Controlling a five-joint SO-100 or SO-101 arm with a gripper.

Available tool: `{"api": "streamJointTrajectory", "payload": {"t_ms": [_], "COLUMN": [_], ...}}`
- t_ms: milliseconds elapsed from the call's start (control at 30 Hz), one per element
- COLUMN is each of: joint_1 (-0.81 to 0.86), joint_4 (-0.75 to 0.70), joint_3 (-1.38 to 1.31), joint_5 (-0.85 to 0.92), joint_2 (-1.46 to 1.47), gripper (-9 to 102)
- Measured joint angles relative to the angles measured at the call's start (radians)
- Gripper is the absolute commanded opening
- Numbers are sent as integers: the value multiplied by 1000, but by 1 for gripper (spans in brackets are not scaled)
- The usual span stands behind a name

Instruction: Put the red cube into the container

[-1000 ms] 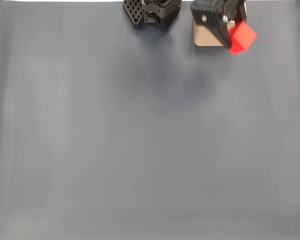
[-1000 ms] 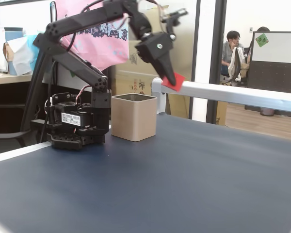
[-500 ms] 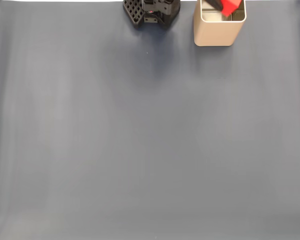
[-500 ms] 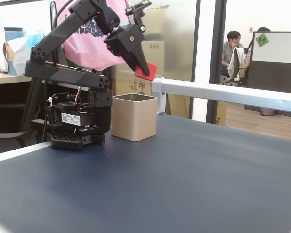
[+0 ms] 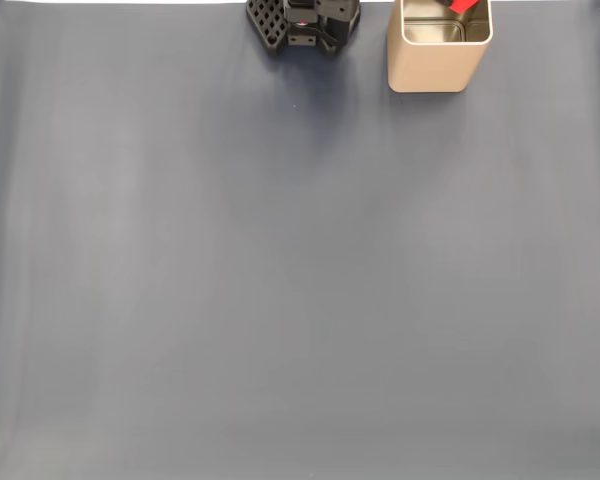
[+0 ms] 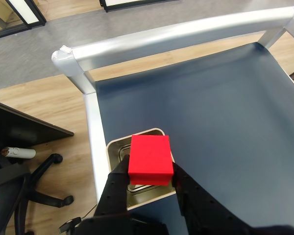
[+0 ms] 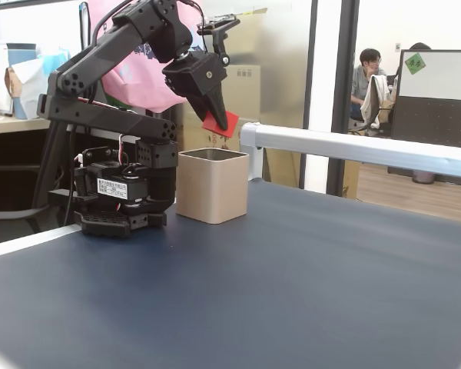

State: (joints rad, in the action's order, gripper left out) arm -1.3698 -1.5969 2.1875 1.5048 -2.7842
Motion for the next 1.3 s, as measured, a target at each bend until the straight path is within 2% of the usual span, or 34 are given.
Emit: {"api": "streamJointTrajectory", "payload": {"t_ms": [400,867,1033,1300], "joint_1": [-25,-17,9,15], "joint_4": [-2,-2,-2,-21], "joint_3": [0,0,14,20], "joint_5": [-29,-28,20,67], "joint_2": [6,-31,-43,-44], "gripper": [2,28,34,37]}}
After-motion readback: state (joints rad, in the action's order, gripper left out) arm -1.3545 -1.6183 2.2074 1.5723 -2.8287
